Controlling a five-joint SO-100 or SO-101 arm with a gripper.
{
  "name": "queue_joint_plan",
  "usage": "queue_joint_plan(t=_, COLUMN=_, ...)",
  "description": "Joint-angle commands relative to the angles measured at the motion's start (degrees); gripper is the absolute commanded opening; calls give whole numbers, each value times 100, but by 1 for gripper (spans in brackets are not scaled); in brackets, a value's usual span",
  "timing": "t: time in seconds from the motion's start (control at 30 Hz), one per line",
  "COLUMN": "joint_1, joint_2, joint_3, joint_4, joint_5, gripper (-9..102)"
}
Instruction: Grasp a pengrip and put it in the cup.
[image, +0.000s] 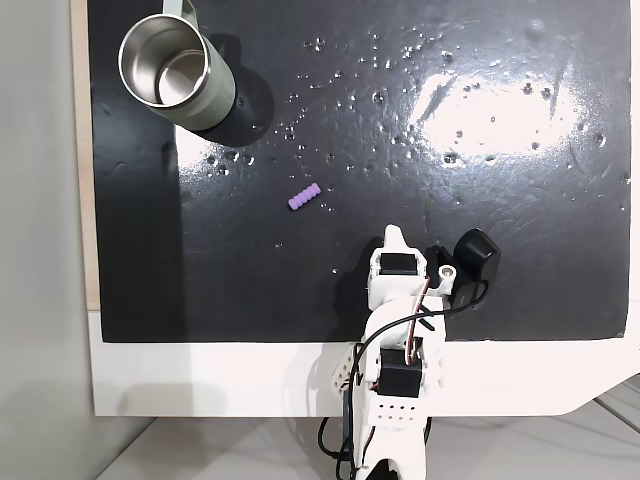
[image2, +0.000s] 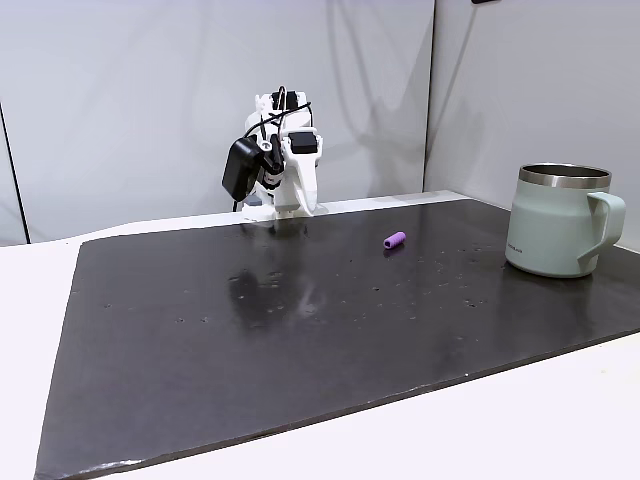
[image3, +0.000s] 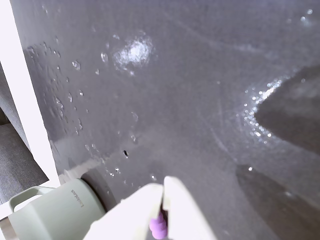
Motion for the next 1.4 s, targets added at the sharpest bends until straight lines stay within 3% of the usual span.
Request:
queue_joint_plan(t=0.0, joint_1=-79, joint_2=44, joint_3=-53, joint_4=-123, joint_5=-35, gripper=0)
queue_joint_plan(t=0.4, joint_1=-79, joint_2=44, joint_3=-123, joint_4=-132, joint_5=-149, gripper=0)
queue_joint_plan(t=0.6, joint_1=-615, joint_2=-79, joint_3=-1116, joint_4=-123, joint_5=-615, gripper=0)
queue_joint_plan(t=0.9, joint_1=-1547, joint_2=-2716, joint_3=-3639, joint_4=483, joint_5=-132, gripper=0)
queue_joint_plan(t=1.37, joint_1=-2584, joint_2=-5528, joint_3=-5405, joint_4=1072, joint_5=993, gripper=5)
